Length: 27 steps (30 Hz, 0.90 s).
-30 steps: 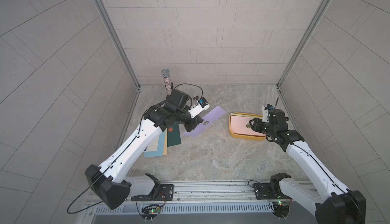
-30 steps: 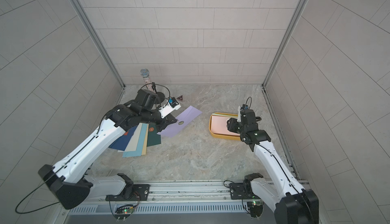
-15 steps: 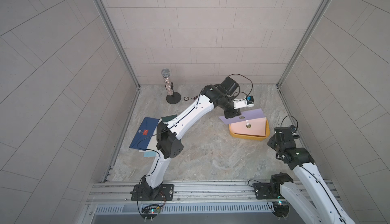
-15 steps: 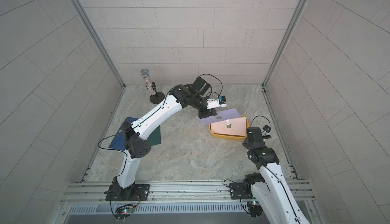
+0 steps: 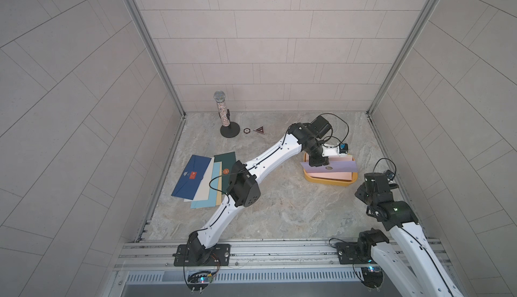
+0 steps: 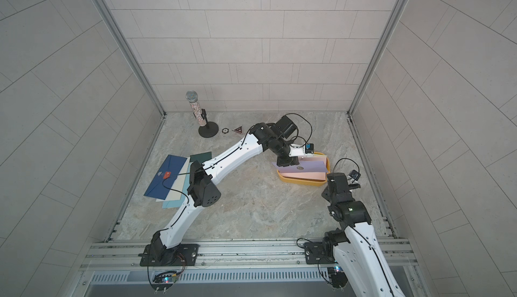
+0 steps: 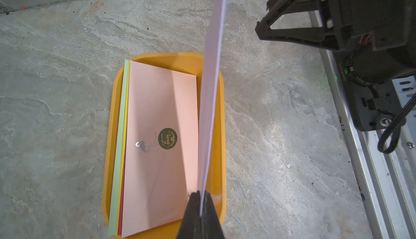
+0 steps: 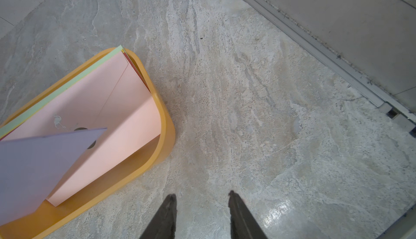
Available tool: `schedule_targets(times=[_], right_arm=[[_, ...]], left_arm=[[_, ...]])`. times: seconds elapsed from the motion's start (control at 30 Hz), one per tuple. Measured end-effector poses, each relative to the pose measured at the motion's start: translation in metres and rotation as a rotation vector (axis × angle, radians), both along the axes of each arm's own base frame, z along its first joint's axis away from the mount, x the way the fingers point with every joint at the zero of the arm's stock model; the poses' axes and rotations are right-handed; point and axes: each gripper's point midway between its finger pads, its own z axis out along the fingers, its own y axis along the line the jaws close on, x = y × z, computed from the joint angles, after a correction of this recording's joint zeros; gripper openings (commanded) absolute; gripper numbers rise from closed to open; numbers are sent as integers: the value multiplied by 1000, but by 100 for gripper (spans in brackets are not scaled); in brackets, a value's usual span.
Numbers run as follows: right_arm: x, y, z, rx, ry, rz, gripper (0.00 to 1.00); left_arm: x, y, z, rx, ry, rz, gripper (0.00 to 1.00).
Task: Put the sealed envelopes into the storage box
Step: Move the storage box to the center of the board.
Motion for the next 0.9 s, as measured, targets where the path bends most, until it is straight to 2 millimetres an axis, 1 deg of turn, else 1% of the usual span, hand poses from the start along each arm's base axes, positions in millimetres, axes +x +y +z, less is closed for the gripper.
schedule_targets(times=[0.13,0.23,0.33,0.43,0.5,0.57,0.67,0.77,0.9], right_arm=[[1,0,0,-2,-2,2,42],[1,0,-1,-1,1,4,42],[2,1,-2,0,8,6,42],[3,1,-2,-2,9,9,42],[3,1,-2,-3,8,12,42],[5,2,-2,-1,3,15,42],[6,3,-4,1,3,20,42],[6,4,-7,3,8,26,42],[7,4,-6,5,2,31,42]], left_arm=[[4,1,-8,16,-11,-1,0],[8,11,-19,57,-20,3,0],[5,29,-33,128,-14,7,0],[4,54,-41,202,-6,22,0],[7,71,-39,241,-2,43,0],[13,86,-33,263,-10,72,0],[19,101,-21,277,-13,116,0],[17,111,-14,289,4,143,0],[9,113,-15,314,13,126,0]])
